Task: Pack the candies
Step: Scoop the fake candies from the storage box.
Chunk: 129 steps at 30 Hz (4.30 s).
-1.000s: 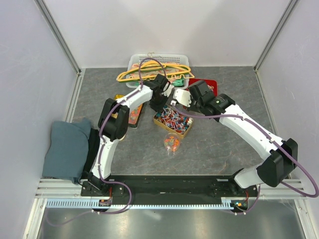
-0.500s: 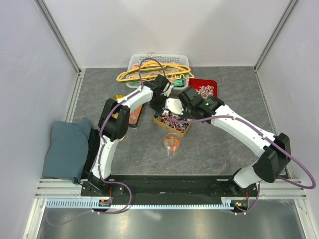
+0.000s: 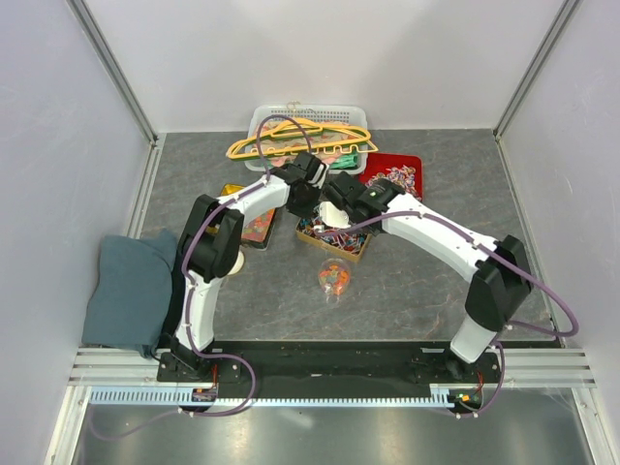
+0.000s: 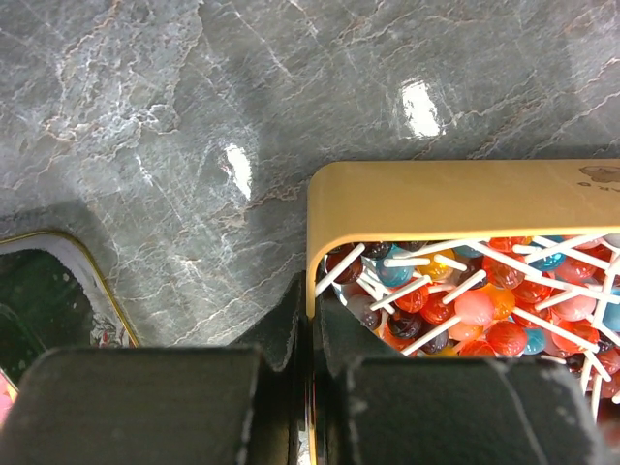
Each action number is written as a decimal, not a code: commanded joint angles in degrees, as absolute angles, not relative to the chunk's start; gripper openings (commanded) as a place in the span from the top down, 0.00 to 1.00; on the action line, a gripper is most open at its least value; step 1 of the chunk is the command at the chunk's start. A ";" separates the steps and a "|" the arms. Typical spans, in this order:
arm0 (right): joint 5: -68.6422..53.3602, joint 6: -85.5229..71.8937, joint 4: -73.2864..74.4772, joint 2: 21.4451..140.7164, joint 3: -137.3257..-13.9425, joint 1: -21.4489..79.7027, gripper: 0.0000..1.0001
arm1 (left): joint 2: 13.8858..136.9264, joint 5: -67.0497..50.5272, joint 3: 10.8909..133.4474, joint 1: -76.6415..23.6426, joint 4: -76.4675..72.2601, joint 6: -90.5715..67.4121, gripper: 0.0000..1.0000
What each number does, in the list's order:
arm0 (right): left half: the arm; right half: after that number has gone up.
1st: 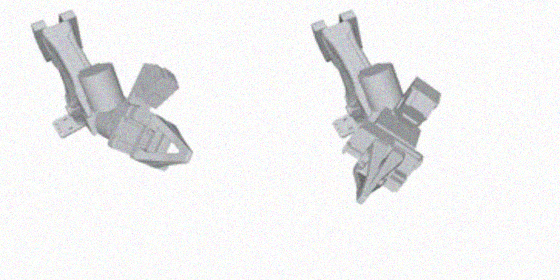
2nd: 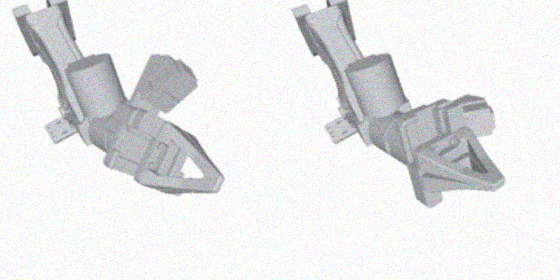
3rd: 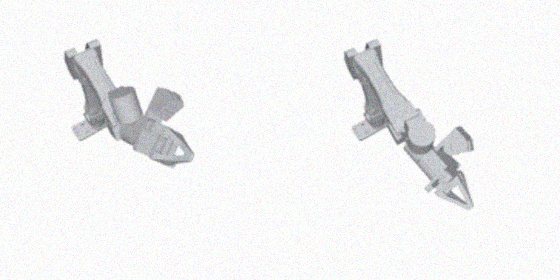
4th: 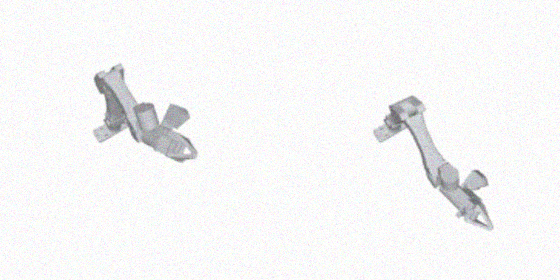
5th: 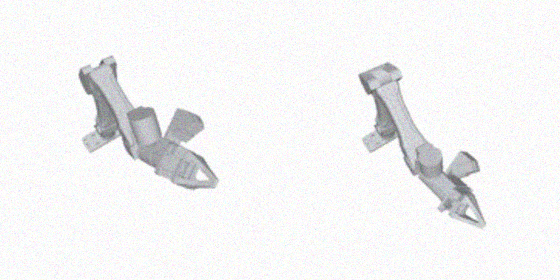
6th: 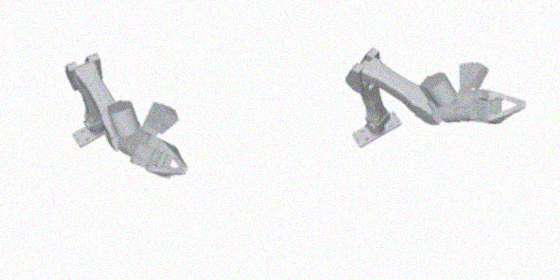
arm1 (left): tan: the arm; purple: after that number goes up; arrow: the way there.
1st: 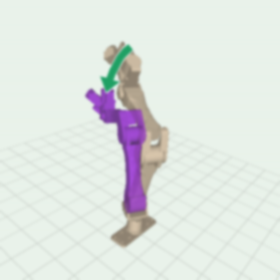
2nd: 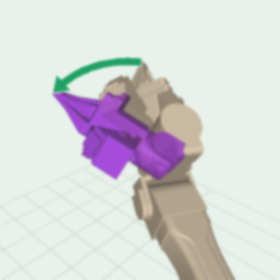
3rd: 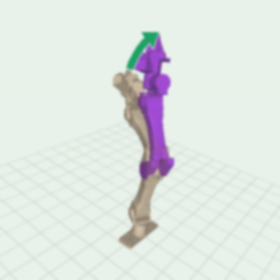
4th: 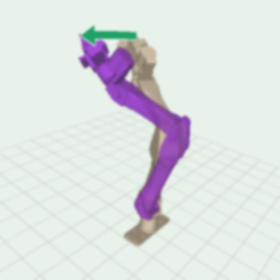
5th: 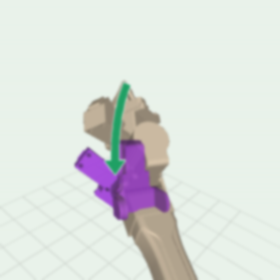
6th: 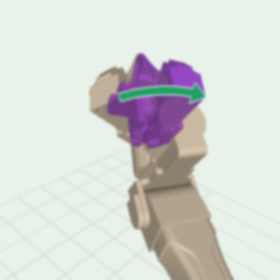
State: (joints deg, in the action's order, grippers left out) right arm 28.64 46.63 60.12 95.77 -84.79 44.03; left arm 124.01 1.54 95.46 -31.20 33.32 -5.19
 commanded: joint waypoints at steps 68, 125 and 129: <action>21.19 38.23 49.50 117.17 -95.90 49.48 1.00 | 116.01 3.78 91.23 -30.76 23.91 -10.72 0.98; -1.67 22.06 21.71 98.00 -70.40 35.95 1.00 | 122.78 -1.94 92.99 -29.00 26.89 -11.07 0.98; -2.11 22.59 22.06 96.77 -69.96 35.42 1.00 | 123.13 -1.67 92.99 -28.65 26.89 -10.99 0.98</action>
State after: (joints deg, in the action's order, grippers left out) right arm 0.40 23.14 24.32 100.64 -70.57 35.75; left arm 121.49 -0.32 91.15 -29.19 29.43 -8.47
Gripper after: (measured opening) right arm 0.349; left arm 0.032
